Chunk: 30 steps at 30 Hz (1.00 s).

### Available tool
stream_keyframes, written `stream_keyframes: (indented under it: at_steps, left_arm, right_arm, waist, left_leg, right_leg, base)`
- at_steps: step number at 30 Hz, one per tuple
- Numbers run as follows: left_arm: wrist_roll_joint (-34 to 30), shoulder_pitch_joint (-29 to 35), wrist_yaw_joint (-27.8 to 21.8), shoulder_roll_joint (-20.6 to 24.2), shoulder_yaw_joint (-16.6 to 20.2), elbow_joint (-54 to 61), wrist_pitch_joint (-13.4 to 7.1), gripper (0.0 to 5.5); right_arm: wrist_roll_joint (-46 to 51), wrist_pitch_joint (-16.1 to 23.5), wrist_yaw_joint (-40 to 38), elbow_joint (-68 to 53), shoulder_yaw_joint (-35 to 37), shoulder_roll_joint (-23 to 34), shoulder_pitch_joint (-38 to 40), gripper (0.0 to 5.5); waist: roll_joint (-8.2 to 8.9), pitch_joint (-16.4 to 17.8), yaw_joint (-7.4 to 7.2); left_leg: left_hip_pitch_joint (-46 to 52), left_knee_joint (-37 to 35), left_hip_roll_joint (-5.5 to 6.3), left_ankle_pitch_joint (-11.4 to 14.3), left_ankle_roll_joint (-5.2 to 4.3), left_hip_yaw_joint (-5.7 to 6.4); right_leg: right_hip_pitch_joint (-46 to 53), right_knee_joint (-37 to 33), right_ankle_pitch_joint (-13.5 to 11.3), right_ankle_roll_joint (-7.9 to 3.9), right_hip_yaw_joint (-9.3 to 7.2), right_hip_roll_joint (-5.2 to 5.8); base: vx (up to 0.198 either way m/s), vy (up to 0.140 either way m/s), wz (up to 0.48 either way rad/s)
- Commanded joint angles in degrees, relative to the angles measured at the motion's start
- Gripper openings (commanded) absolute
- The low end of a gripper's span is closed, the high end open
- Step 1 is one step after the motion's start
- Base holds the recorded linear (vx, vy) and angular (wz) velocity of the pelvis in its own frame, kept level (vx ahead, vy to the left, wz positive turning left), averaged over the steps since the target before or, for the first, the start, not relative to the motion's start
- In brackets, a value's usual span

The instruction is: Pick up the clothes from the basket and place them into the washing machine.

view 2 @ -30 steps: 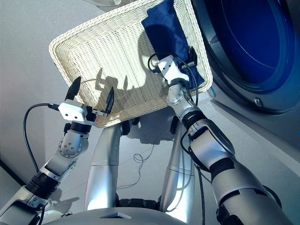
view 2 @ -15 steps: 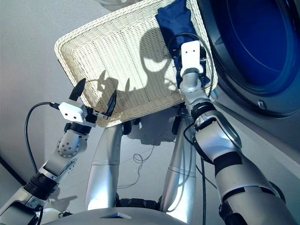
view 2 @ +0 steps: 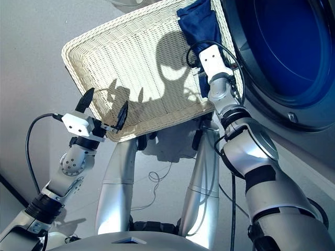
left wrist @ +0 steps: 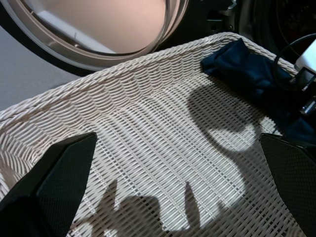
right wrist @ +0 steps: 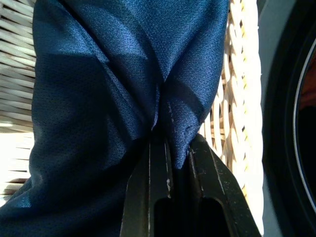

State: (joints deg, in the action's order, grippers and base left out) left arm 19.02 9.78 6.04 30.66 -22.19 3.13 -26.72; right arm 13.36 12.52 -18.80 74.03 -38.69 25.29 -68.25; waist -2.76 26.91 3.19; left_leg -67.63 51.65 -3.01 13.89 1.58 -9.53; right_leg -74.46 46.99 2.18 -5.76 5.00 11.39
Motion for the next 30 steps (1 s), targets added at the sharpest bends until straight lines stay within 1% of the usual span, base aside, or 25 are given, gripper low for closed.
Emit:
stream_keyframes:
  at_steps: [1, 3, 5, 7, 8, 9, 11, 14, 15, 18, 21, 23, 27, 30]
  left_arm:
    - [-1.0, -3.9, 0.6, -0.7, 3.0, 7.2, -2.3, 5.50]
    - [-1.1, -3.8, 0.8, -0.3, 2.8, 7.0, -2.8, 5.50]
    - [-1.1, -3.9, 1.2, 0.3, 3.0, 7.0, -3.5, 5.50]
    - [-0.6, -4.1, 1.2, 0.9, 2.6, 6.8, -4.2, 5.50]
    - [-0.5, -4.2, 1.3, 1.0, 2.7, 6.7, -4.4, 5.50]
    - [-0.5, -4.3, 1.3, 1.2, 2.5, 6.6, -4.5, 5.50]
    - [0.0, -4.5, 1.1, 1.5, 2.4, 6.4, -4.8, 5.50]
    - [1.1, -5.4, 0.3, 1.5, 2.7, 6.5, -5.0, 5.50]
    - [1.4, -5.6, 0.0, 1.4, 2.8, 6.6, -5.0, 5.50]
    - [2.6, -6.6, -1.7, 1.3, 3.1, 6.6, -4.7, 5.50]
    - [3.3, -7.7, -2.7, 1.3, 4.2, 6.4, -4.8, 5.50]
    - [3.7, -8.2, -3.2, 1.2, 4.6, 6.0, -4.9, 5.50]
    - [3.7, -8.9, -3.6, 1.0, 5.4, 6.1, -5.0, 5.50]
    - [4.2, -9.1, -3.8, 0.6, 5.6, 6.1, -5.1, 5.50]
  right_arm:
    - [7.3, 4.5, -1.7, -9.8, 2.0, 2.2, 3.9, 0.00]
    - [10.6, 7.4, -2.2, -19.2, 4.4, 3.8, 7.9, 0.00]
    - [15.5, 11.3, -1.5, -29.5, 8.5, 5.7, 13.1, 0.00]
    - [19.1, 14.2, -0.5, -36.5, 12.8, 6.7, 18.5, 0.00]
    - [21.5, 16.1, 0.4, -40.1, 15.0, 6.5, 20.8, 0.00]
    - [22.8, 17.1, 1.0, -42.2, 16.9, 6.2, 23.0, 0.00]
    - [29.0, 19.8, 3.9, -46.9, 20.9, 4.9, 26.3, 0.00]
    - [37.1, 21.9, 9.1, -51.6, 24.4, 3.3, 30.4, 0.00]
    - [42.4, 22.3, 12.8, -53.6, 25.4, 2.2, 31.4, 0.00]
    - [52.4, 23.0, 20.6, -57.1, 28.3, 0.1, 35.6, 0.00]
    - [58.0, 23.7, 24.8, -59.9, 30.4, -1.7, 39.0, 0.00]
    - [62.4, 24.6, 27.0, -60.2, 32.6, -3.8, 40.0, 0.00]
    - [65.0, 25.8, 28.3, -61.6, 34.6, -5.3, 41.2, 0.00]
    - [68.2, 27.5, 29.4, -62.6, 36.9, -6.6, 39.9, 0.00]
  waist:
    - [-0.31, -1.4, -0.70]
    - [0.21, -1.4, -1.37]
    - [0.53, -1.2, -2.34]
    - [0.71, -1.3, -2.67]
    - [0.74, -1.2, -3.08]
    - [0.78, -1.2, -3.24]
    - [0.73, -1.3, -3.52]
    - [0.78, -1.7, -3.61]
    - [0.75, -1.7, -3.72]
    - [0.86, -2.3, -3.81]
    - [0.94, -2.7, -3.95]
    - [0.94, -2.9, -4.05]
    - [1.05, -3.1, -4.27]
    - [1.07, -3.3, -4.33]
  left_leg:
    - [-0.1, -3.5, 0.36, -3.0, -0.58, 1.11]
    - [-0.1, -3.4, 0.27, -2.9, -0.63, 1.04]
    - [-0.1, -3.3, 0.22, -2.8, -0.63, 1.10]
    - [-0.2, -3.1, 0.23, -2.8, -0.57, 1.21]
    - [-0.3, -2.9, 0.21, -2.7, -0.54, 1.30]
    - [-0.3, -2.8, 0.20, -2.6, -0.55, 1.33]
    - [-0.2, -2.8, 0.16, -2.5, -0.53, 1.31]
    - [-0.2, -2.6, 0.08, -2.4, -0.47, 1.36]
    - [-0.2, -2.6, 0.05, -2.4, -0.47, 1.38]
    - [-0.1, -2.6, 0.02, -2.4, -0.46, 1.53]
    - [-0.2, -2.6, -0.02, -2.4, -0.56, 1.71]
    - [-0.1, -2.8, 0.07, -2.4, -0.58, 1.71]
    - [-0.1, -3.0, 0.08, -2.4, -0.66, 1.63]
    - [-0.2, -3.1, 0.13, -2.3, -0.67, 1.76]
  right_leg:
    - [3.7, 2.8, 5.3, 3.87, -1.10, -0.35]
    - [3.9, 2.8, 5.4, 3.89, -1.22, -0.42]
    - [3.9, 2.8, 5.4, 3.82, -1.30, -0.50]
    - [3.9, 2.9, 5.6, 3.76, -1.43, -0.50]
    - [3.8, 3.0, 5.6, 3.75, -1.46, -0.55]
    - [3.8, 3.1, 5.8, 3.74, -1.45, -0.53]
    - [3.8, 3.4, 5.9, 3.72, -1.40, -0.53]
    - [3.8, 3.6, 6.2, 3.78, -1.30, -0.56]
    - [3.7, 3.6, 6.3, 3.75, -1.26, -0.61]
    - [3.8, 3.9, 6.6, 3.73, -1.28, -0.63]
    - [3.8, 4.0, 6.8, 3.73, -1.17, -0.66]
    - [3.8, 3.8, 6.8, 3.65, -1.13, -0.72]
    - [3.8, 3.6, 6.7, 3.62, -1.07, -0.79]
    - [3.6, 3.7, 6.9, 3.60, -1.00, -0.77]
  base:
    - [0.000, 0.000, 0.000]
    - [0.000, 0.000, 0.000]
    - [0.000, 0.000, 0.000]
    - [0.000, 0.000, 0.000]
    - [0.000, 0.000, 0.000]
    - [0.000, 0.000, 0.000]
    - [0.000, 0.000, 0.000]
    - [0.000, 0.000, 0.000]
    - [0.000, 0.000, 0.000]
    - [0.000, 0.000, 0.000]
    - [0.000, 0.000, 0.000]
    - [0.000, 0.000, 0.000]
    - [0.000, 0.000, 0.000]
    - [0.000, 0.000, 0.000]
